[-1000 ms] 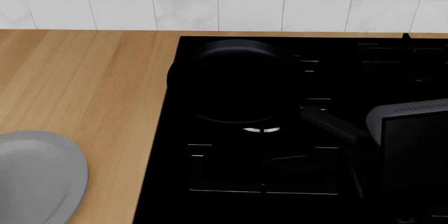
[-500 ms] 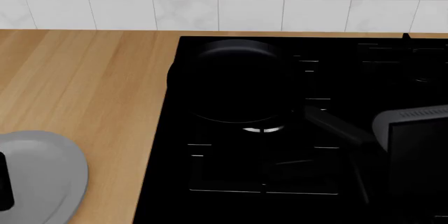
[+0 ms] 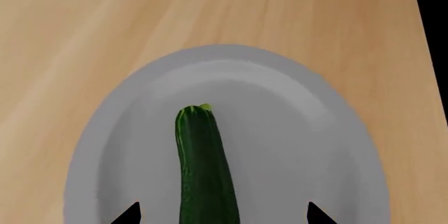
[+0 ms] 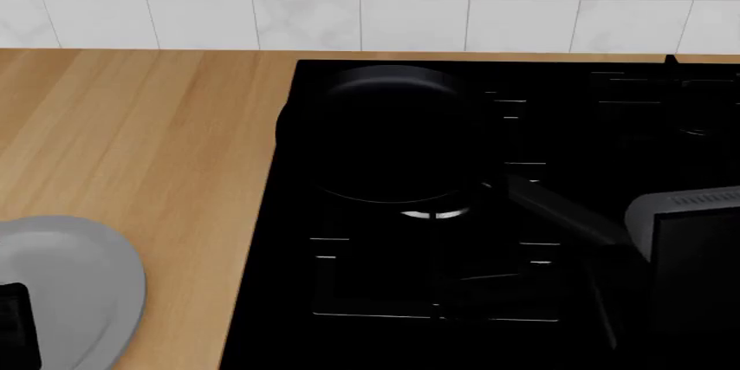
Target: Pick the zucchini from the plate and place it in the pan.
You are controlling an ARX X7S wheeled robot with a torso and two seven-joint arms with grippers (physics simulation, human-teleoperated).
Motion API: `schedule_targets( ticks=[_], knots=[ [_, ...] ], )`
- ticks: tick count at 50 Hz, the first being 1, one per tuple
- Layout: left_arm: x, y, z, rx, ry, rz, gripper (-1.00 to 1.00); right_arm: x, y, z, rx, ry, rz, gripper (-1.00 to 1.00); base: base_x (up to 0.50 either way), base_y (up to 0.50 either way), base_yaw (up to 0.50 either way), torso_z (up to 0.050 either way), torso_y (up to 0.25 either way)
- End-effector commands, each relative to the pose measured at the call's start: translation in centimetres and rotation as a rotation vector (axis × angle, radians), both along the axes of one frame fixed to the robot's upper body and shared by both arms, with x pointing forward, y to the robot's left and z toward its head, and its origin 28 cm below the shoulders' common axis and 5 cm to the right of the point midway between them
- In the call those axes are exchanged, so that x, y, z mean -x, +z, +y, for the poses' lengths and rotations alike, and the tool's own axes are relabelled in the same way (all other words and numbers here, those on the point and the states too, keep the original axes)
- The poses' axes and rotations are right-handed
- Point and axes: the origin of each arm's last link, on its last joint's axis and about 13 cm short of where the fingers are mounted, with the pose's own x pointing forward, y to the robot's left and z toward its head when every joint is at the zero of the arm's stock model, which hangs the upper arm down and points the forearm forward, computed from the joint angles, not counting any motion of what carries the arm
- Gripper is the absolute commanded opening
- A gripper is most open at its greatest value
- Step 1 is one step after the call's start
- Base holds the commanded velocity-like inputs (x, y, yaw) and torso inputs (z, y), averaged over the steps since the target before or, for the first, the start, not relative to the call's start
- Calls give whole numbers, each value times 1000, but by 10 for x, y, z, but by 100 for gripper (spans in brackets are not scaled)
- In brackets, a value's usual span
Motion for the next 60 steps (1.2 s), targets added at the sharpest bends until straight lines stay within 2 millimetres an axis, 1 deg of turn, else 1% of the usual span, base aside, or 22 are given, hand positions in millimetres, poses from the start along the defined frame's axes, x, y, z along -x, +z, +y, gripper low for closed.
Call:
schedule_targets(
  ticks=[1,10,13,35,46,60],
  knots=[
    [-3,-5,6,35,53,35,100,2,0,0,-4,-2,4,100,0,0,0,0,0],
    [-3,-8,6,42,87,43,100,3,0,-2,-2,5,3,100,0,0,0,0,0],
    [-2,-5,4,47,75,38,100,3,1,-3,-1,4,1,100,0,0,0,0,0],
    [-1,-13,4,53,70,66,100,5,0,-4,-2,3,7,100,0,0,0,0,0],
    [-1,-20,2,56,58,91,100,5,0,-3,-1,3,8,100,0,0,0,0,0],
    [1,-20,3,56,68,90,100,6,0,-4,-3,3,8,100,0,0,0,0,0]
  ],
)
